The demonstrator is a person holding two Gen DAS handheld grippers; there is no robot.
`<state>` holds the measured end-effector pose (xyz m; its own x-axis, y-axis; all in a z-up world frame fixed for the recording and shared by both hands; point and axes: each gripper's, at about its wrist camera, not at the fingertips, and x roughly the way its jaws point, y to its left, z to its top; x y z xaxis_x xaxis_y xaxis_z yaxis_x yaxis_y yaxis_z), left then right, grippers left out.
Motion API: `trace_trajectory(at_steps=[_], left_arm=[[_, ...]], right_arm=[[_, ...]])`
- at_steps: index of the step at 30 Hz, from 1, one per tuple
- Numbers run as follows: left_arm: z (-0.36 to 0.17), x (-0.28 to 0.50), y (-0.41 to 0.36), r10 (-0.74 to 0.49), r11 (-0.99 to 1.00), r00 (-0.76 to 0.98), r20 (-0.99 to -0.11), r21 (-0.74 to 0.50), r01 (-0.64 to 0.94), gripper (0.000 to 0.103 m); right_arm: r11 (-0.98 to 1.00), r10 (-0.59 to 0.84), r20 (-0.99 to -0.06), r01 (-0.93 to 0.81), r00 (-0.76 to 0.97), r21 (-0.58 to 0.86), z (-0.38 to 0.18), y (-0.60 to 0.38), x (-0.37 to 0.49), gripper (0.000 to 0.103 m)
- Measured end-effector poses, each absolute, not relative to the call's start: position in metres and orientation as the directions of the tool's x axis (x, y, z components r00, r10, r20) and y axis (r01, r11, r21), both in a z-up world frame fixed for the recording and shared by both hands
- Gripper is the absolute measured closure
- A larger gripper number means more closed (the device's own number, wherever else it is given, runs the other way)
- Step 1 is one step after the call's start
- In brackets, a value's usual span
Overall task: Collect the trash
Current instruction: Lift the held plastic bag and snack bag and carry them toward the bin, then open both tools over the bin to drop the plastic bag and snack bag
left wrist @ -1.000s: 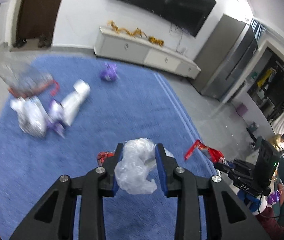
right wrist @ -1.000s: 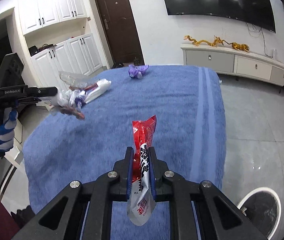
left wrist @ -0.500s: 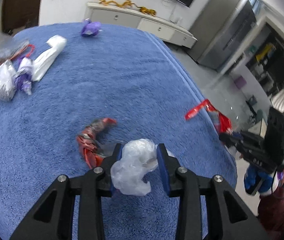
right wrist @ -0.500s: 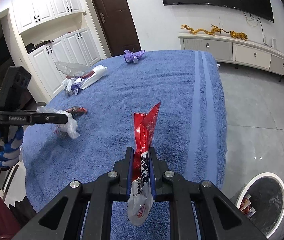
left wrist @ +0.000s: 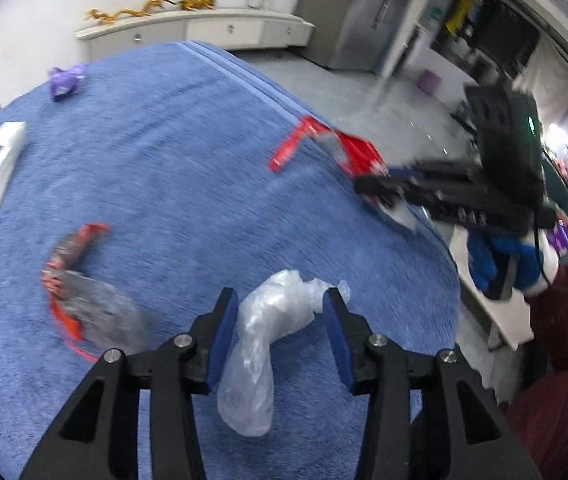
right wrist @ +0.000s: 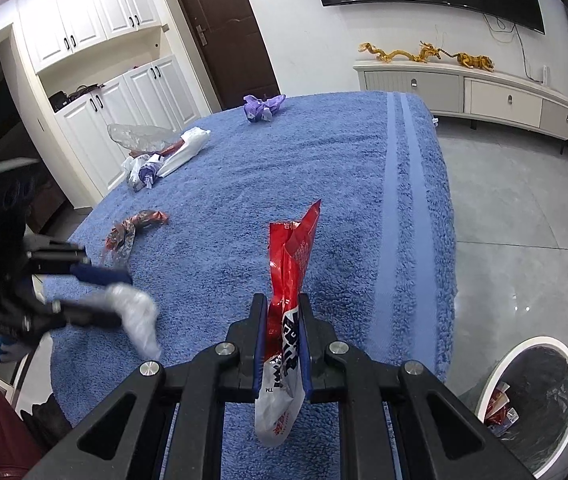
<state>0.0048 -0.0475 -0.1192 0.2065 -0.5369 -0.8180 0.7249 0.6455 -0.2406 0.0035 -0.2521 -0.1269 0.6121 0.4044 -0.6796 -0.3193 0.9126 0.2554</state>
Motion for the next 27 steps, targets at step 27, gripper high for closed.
trace_trajectory(at_steps=[27], left_arm=[[-0.090,0.018,-0.220,-0.554,0.551,0.198,-0.808,-0.178,0.815,0.074]], right_arm=[[0.948,0.164,-0.584,0.038,0.795,0.317,-0.114,-0.409,-0.065,0.089]])
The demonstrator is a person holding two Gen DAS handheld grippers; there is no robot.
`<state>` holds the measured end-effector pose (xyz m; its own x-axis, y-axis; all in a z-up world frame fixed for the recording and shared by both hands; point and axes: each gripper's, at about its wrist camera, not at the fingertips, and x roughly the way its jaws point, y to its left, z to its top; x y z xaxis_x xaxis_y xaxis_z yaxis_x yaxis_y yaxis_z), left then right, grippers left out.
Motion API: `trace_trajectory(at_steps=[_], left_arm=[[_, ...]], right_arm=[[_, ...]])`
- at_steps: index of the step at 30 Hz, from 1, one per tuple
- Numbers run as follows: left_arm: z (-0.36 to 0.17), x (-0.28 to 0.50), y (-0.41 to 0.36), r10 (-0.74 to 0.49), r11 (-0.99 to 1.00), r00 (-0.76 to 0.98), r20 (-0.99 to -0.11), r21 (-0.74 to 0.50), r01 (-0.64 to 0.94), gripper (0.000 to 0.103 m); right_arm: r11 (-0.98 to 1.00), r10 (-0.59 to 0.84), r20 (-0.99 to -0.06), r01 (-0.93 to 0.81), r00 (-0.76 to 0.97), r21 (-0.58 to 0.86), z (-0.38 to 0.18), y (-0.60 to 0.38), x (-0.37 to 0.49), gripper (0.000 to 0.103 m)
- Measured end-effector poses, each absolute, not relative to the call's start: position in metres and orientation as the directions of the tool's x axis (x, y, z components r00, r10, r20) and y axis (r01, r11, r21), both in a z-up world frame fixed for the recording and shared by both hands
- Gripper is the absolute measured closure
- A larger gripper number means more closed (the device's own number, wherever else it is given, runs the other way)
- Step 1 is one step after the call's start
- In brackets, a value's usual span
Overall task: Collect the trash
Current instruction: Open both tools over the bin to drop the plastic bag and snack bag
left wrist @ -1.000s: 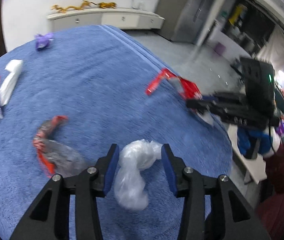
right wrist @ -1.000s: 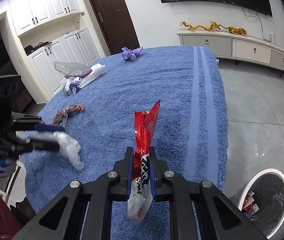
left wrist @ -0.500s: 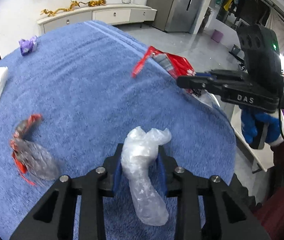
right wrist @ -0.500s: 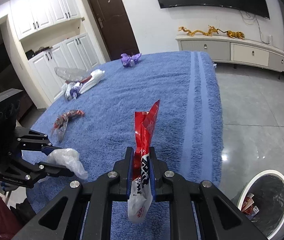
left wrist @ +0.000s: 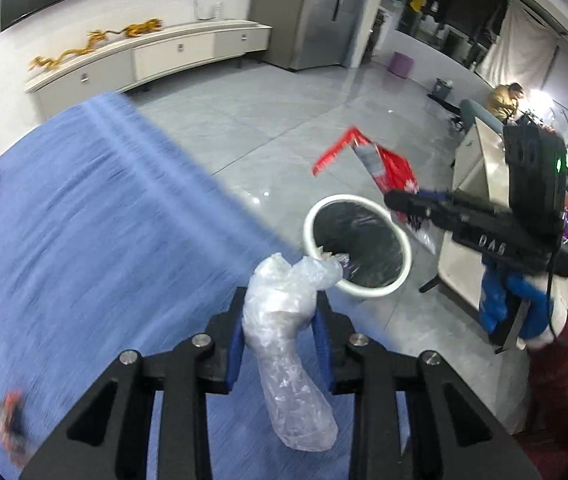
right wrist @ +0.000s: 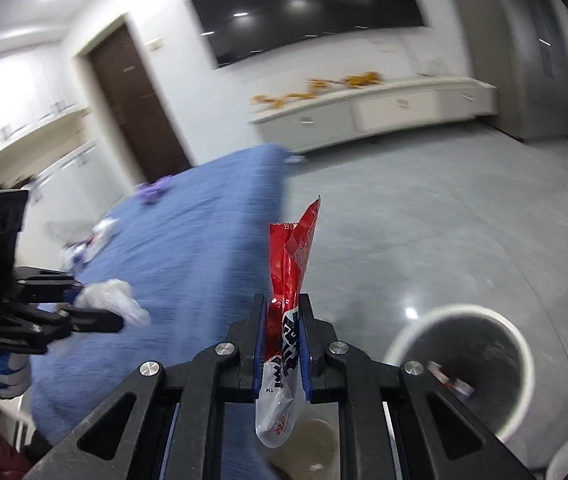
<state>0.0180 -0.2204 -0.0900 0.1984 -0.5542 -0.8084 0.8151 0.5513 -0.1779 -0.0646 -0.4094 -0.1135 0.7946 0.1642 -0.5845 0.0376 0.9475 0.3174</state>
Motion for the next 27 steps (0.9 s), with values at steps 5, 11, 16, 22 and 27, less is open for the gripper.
trace_trajectory(at_steps=[5,11,16,22,27], left_arm=[[-0.100,0.027,-0.310,-0.567,0.513,0.122,-0.815,-0.233,0.826,0.074],[-0.122,0.033,-0.403,-0.556,0.495,0.078,-0.827,-0.254,0.831,0.072],[-0.139,0.032,-0.448,-0.537,0.493,0.036,-0.843,-0.279,0.824,0.069],[-0.142,0.035,-0.465,-0.563,0.490,0.024,-0.826,-0.311,0.814,0.039],[-0.129,0.030,-0.461,-0.593,0.482,0.039,-0.804,-0.316,0.818,0.039]], right_arm=[[0.899,0.037,-0.657,0.262,0.753,0.351,-0.148,-0.478,-0.082,0.089],[0.848,-0.044,-0.727,0.411,0.685,0.336,-0.188,-0.526,-0.083,0.089],[0.814,-0.094,-0.758,0.488,0.646,0.315,-0.207,-0.549,-0.084,0.070],[0.798,-0.144,-0.772,0.534,0.619,0.280,-0.214,-0.554,-0.094,0.046],[0.788,-0.167,-0.772,0.553,0.613,0.269,-0.208,-0.551,-0.098,0.042]])
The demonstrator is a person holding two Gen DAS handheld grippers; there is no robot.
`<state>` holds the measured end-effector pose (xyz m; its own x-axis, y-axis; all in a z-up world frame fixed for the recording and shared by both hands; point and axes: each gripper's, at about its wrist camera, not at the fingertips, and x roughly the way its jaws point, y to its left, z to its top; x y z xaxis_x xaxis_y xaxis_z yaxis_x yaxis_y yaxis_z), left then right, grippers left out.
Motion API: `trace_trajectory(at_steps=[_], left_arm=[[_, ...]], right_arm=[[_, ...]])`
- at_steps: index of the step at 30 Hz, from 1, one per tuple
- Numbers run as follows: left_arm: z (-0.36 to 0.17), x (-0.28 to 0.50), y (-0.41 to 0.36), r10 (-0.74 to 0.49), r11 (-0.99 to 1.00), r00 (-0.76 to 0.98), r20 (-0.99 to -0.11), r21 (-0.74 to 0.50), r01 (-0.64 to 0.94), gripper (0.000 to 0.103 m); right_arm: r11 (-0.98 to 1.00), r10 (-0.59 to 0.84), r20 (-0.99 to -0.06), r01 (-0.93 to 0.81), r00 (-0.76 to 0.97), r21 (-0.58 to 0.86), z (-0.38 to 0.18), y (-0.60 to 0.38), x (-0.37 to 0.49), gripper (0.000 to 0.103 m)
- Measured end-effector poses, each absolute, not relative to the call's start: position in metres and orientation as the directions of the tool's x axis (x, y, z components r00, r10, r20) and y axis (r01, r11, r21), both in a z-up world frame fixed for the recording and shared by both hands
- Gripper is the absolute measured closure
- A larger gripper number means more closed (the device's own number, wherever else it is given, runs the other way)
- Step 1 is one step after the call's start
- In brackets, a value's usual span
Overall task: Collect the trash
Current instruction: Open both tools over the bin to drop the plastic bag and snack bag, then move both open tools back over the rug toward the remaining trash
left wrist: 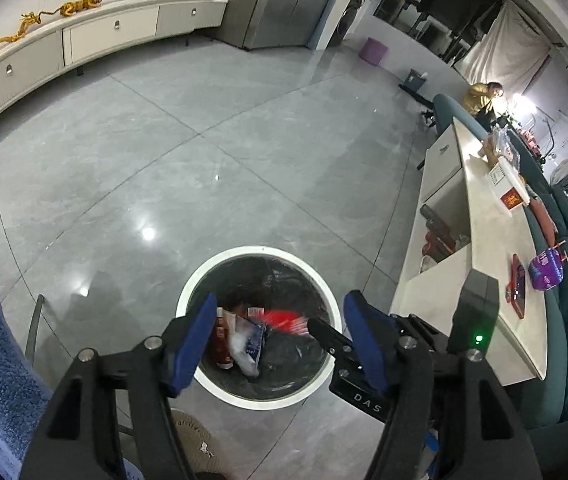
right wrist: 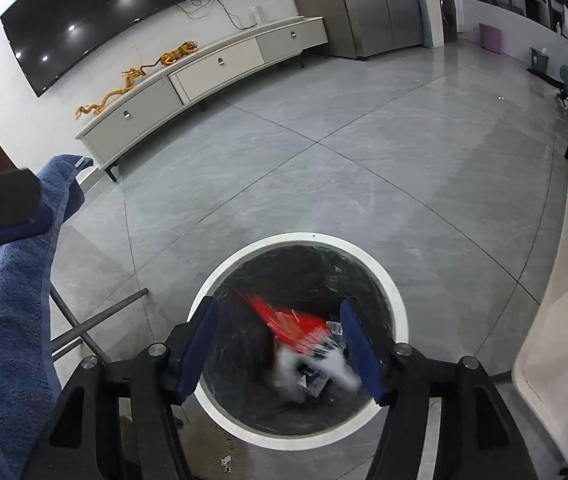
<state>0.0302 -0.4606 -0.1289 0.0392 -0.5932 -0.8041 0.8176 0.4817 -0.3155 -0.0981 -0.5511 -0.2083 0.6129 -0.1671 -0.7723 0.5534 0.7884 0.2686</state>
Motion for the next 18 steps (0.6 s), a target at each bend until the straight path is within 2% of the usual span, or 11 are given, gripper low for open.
trace_trajectory(at_steps=[7,13,18], left_arm=[[-0.086,0.024,-0.422,-0.680,0.502,0.161,-0.716,-0.294,0.813,0.039],[-0.044,0.016,-0.380,-0.702,0.492,0.215,-0.679,-0.245,0.835,0.039],[-0.015,0.012,-0.331,-0.714,0.506,0.268,-0.647,-0.211,0.836,0.039]], right_arm=[[0.781,-0.184,-0.728,0.548,0.660,0.300,-0.183,-0.549,-0.111,0.040],[0.789,-0.228,-0.641,0.524,0.733,0.319,-0.129,-0.528,-0.132,0.034],[0.823,-0.242,-0.560,0.473,0.793,0.314,-0.080,-0.502,-0.143,0.034]])
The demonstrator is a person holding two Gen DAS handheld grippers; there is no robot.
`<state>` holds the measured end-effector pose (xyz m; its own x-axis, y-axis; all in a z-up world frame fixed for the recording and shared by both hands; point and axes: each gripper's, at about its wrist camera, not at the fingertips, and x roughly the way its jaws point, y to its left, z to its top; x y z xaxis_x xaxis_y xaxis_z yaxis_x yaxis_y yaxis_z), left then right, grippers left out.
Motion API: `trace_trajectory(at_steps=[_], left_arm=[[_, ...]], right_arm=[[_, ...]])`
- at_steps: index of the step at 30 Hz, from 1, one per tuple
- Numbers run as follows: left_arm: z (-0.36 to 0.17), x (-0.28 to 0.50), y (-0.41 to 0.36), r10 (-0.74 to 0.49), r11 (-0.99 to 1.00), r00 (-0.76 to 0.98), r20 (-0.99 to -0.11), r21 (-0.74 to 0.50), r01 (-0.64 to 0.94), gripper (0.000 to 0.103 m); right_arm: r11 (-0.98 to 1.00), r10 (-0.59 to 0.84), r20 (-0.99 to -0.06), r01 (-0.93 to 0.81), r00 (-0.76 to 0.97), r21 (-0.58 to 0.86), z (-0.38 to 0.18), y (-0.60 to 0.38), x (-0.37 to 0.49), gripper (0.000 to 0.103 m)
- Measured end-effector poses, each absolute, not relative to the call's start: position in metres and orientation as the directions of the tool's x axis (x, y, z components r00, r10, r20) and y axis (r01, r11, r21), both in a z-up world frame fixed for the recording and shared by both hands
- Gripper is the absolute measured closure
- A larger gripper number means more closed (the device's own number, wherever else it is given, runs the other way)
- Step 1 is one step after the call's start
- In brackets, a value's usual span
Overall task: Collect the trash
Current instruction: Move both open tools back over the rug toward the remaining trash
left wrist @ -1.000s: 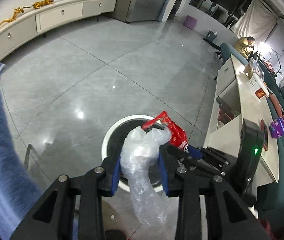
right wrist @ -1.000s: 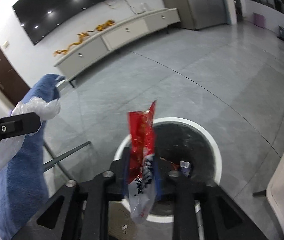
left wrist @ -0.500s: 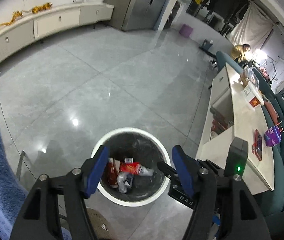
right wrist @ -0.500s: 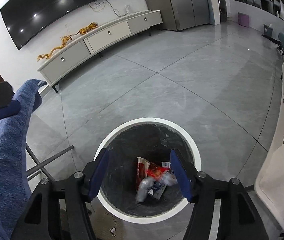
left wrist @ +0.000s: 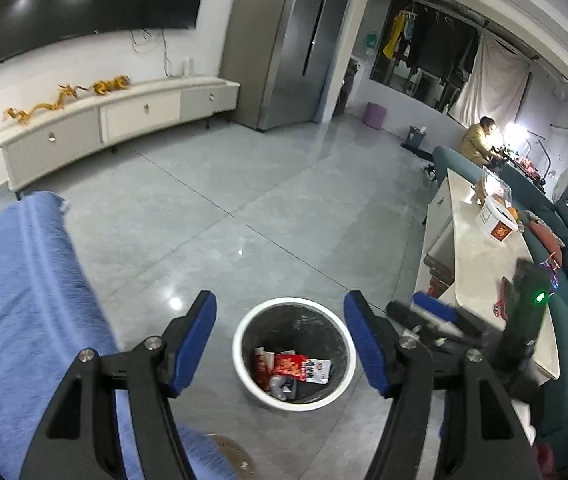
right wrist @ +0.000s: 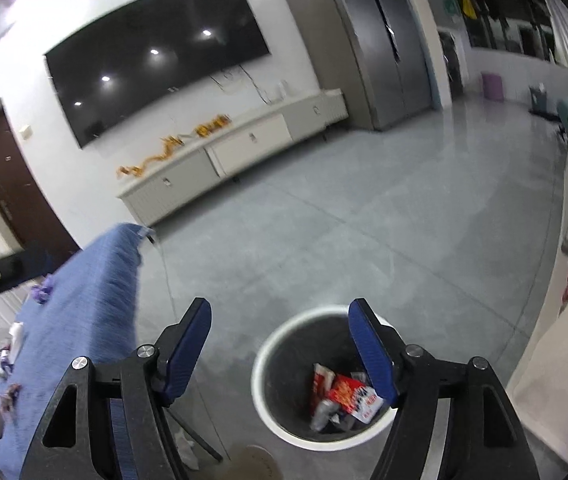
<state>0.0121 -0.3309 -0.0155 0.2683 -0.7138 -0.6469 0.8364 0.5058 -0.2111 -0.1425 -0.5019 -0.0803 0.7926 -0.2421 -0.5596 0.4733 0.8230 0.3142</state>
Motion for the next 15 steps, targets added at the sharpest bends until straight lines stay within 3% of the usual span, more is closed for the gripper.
trace_trajectory(at_steps=[8,15], left_arm=[[0.017,0.024,-0.227,-0.696,0.601,0.413,-0.588,-0.161,0.783,0.039],[0.018,0.055,-0.118,-0.624,0.723,0.546,-0.559,-0.149,0.674,0.039]], right_arm=[[0.905,-0.183,-0.445,0.327,0.877,0.273,-0.010,-0.436,-0.131,0.032],[0.960,-0.062,-0.424,0.170,0.904,0.222,0.016,-0.363,-0.093,0.032]])
